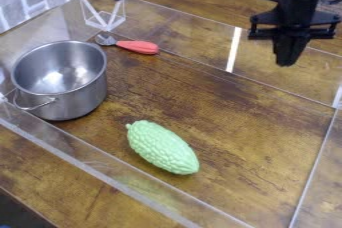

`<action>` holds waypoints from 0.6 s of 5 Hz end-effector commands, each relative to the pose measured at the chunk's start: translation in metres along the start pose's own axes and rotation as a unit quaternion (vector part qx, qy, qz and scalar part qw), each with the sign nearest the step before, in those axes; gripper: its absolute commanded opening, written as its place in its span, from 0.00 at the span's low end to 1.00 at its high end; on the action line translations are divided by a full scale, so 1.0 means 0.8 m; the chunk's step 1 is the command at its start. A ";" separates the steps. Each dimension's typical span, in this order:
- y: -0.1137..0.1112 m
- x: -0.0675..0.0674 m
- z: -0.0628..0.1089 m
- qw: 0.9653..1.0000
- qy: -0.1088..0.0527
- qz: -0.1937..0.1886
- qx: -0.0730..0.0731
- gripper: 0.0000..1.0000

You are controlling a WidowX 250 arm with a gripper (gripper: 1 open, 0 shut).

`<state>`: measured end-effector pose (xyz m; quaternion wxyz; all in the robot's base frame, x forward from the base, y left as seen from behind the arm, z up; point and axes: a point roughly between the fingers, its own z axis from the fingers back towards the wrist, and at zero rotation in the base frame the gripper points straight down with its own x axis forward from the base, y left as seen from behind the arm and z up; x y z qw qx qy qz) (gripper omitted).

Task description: Move the orange spoon to the left

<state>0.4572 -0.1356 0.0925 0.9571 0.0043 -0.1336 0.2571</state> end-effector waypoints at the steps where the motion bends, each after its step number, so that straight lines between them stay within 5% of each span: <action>1: -0.010 -0.004 0.013 0.999 -0.031 0.014 -0.022 0.00; 3: -0.005 -0.008 -0.027 0.997 -0.046 0.060 -0.013 0.00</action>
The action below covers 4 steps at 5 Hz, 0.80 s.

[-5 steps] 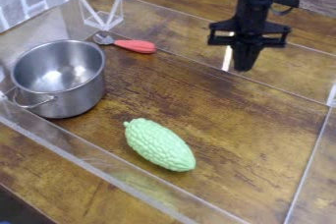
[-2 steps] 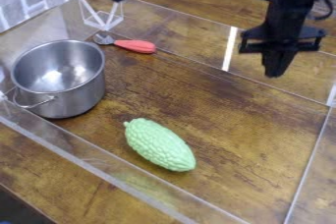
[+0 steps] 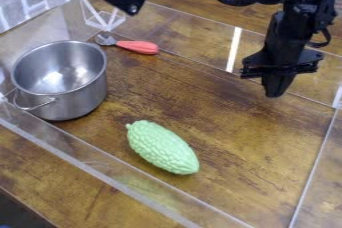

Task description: Move the orange spoon to the left

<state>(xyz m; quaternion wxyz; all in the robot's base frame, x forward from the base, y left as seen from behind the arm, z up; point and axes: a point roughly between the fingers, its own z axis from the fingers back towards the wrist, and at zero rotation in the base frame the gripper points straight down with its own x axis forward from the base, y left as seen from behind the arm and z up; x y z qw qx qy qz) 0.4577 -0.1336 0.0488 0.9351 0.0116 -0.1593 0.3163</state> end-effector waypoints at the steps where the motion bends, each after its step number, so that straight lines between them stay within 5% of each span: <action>1: -0.002 0.008 0.023 1.000 -0.026 0.012 -0.012 0.00; 4: -0.015 0.021 0.069 0.999 -0.043 -0.024 -0.005 0.00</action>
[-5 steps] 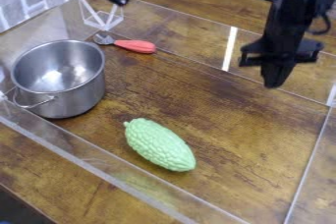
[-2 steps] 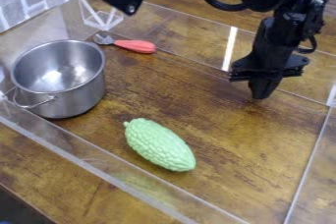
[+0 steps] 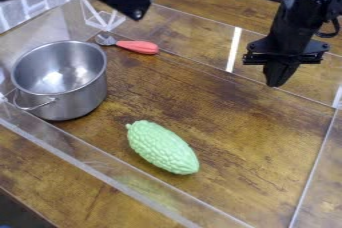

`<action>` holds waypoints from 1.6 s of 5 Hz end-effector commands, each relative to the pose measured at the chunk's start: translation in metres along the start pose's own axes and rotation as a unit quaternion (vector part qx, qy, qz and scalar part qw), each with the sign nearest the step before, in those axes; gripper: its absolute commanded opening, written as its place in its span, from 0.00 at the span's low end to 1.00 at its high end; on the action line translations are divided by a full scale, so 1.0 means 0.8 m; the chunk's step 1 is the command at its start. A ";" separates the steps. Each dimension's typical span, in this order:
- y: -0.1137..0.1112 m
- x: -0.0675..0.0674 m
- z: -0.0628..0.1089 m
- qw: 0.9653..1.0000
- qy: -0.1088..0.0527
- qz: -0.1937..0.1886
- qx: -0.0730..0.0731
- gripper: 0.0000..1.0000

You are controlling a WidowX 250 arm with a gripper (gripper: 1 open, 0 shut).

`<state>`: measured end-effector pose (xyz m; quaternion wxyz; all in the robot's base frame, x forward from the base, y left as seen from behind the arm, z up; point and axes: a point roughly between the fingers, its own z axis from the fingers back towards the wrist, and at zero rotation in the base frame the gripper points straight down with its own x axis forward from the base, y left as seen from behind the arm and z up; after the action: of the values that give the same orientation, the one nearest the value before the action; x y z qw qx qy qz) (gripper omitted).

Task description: Move the orange spoon to the left

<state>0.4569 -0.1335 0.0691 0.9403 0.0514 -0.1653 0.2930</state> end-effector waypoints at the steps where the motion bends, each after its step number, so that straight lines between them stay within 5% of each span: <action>1: -0.010 0.018 0.049 0.999 -0.020 0.031 -0.015 1.00; 2: -0.009 0.017 0.053 0.998 -0.015 0.055 0.003 1.00; 4: -0.001 0.034 0.094 0.997 -0.001 0.075 0.026 1.00; 6: 0.051 0.050 0.082 0.996 0.013 0.067 0.049 1.00; 8: 0.096 0.063 0.125 0.992 0.026 0.109 0.051 1.00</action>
<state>0.4286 -0.0703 0.1355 0.9105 0.1036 -0.0908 0.3899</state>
